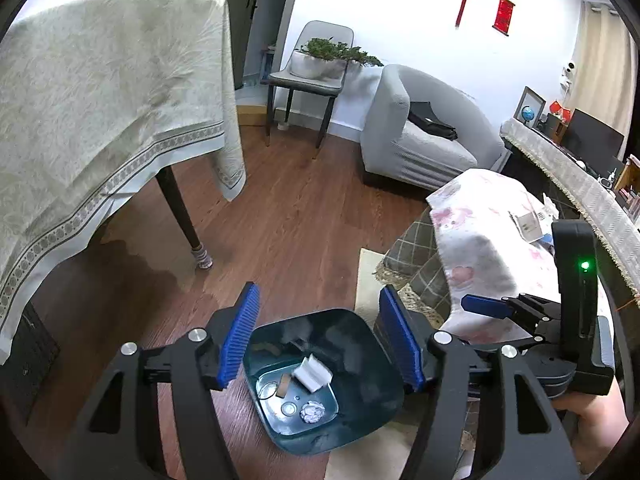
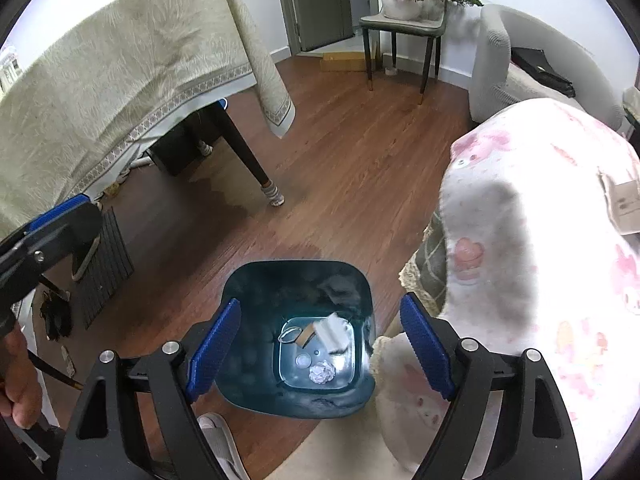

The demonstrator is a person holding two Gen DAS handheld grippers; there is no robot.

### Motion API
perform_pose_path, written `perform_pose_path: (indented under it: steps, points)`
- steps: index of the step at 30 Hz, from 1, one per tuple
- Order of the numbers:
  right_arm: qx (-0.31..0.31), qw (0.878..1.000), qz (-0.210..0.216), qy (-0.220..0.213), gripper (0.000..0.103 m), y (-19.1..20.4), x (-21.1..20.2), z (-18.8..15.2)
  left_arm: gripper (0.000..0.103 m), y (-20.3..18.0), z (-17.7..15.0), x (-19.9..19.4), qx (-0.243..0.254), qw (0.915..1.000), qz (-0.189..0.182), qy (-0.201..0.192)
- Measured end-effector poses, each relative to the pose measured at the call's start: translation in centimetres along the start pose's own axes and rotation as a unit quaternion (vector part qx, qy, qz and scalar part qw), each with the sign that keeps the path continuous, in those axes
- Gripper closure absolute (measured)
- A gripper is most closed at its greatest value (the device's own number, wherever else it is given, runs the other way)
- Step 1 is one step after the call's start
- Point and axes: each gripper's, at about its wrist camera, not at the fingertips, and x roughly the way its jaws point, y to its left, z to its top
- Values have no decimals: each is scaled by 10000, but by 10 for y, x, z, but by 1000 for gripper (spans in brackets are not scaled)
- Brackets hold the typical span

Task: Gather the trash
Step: 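Open the left tool over the bin while the right tool opens too, then move both open tools back from the bin to the table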

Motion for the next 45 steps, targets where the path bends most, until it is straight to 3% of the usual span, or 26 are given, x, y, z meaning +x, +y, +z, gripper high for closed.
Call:
perform_pose_path:
  steps: [16, 30, 40, 45]
  points:
    - [272, 9982, 104, -528, 20, -52, -60, 1, 31, -73, 19, 7, 197, 9986, -385, -310]
    - [356, 9938, -564, -889, 20, -124, -108, -18, 29, -147, 22, 33, 463, 9963, -656, -300]
    - [573, 9873, -1146, -935, 18, -177, -121, -29, 29, -196, 27, 48, 521, 9920, -1097, -353]
    - [546, 9845, -1384, -928, 17, -198, -124, -33, 30, -207, 33, 66, 305, 9902, -1337, -274]
